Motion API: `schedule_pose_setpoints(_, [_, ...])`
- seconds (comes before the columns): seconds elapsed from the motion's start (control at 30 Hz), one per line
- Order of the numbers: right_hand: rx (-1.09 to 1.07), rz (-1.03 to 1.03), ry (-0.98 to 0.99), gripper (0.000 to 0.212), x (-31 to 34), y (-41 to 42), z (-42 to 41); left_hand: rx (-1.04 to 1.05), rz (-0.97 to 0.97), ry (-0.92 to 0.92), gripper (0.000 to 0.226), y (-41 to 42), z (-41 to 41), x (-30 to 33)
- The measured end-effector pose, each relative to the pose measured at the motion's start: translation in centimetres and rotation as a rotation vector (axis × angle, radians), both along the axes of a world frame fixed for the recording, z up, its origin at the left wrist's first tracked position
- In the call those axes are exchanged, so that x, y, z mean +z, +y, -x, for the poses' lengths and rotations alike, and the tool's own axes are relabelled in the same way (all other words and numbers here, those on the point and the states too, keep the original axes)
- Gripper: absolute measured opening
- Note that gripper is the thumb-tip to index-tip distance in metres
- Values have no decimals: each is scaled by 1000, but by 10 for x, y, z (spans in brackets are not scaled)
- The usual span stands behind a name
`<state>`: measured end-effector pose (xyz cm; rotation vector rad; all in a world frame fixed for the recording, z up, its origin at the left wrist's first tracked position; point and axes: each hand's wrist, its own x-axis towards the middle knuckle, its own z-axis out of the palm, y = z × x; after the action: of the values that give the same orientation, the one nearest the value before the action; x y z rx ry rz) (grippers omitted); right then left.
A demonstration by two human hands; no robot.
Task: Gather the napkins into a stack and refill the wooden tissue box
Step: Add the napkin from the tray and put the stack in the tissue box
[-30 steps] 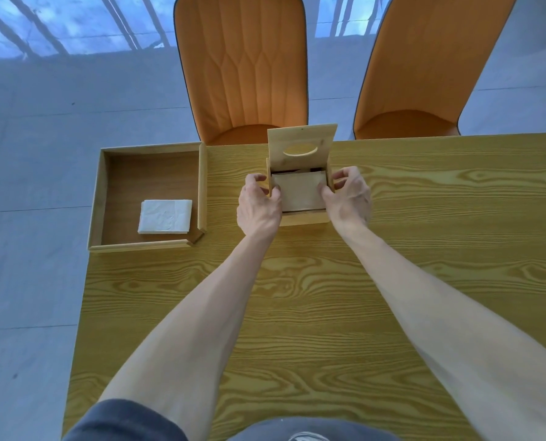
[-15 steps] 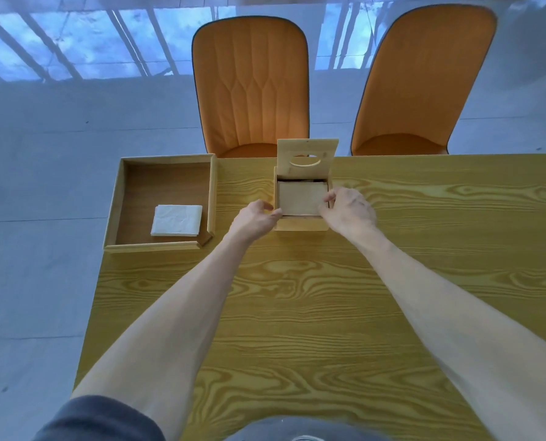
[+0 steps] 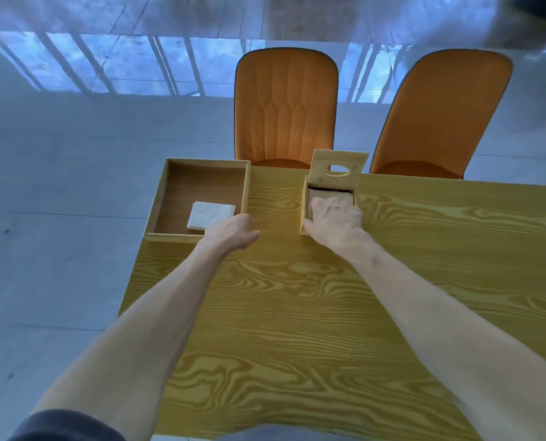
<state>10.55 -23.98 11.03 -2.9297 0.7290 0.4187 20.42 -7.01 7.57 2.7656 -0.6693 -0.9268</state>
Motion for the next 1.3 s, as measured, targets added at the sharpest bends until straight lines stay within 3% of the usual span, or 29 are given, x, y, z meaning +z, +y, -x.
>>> schedule_pose_setpoints(0.23, [38, -179, -13, 32, -15, 58, -47, 150, -17, -22, 45, 61, -28, 0])
schedule_pose_setpoints(0.37, [-118, -460, -8, 37, -29, 86, -78, 212, 37, -46, 43, 81, -52, -4])
schedule_pose_setpoints(0.47, [-285, -759, -38, 18, -39, 98, -97, 253, 93, -48, 44, 87, -64, -13])
schedule_pose_setpoints(0.63, [-291, -938, -28, 31, -58, 111, -113, 523, 267, 117, 52, 85, -77, -29])
schedule_pose_setpoints(0.7, [-236, -982, 15, 22, -63, 114, -115, 640, 319, 166, 55, 84, -84, -37])
schedule_pose_setpoints(0.83, [-150, -995, 128, 55, -73, 120, -122, 760, 377, 227, 59, 83, -97, -49])
schedule_pose_setpoints(1.17, [-128, -991, 186, 47, -89, 113, -125, 933, 392, 329, 68, 77, -115, -66])
schedule_pose_setpoints(1.3, [-122, -965, 163, 45, -89, 112, -122, 848, 372, 352, 49, 75, -115, -70])
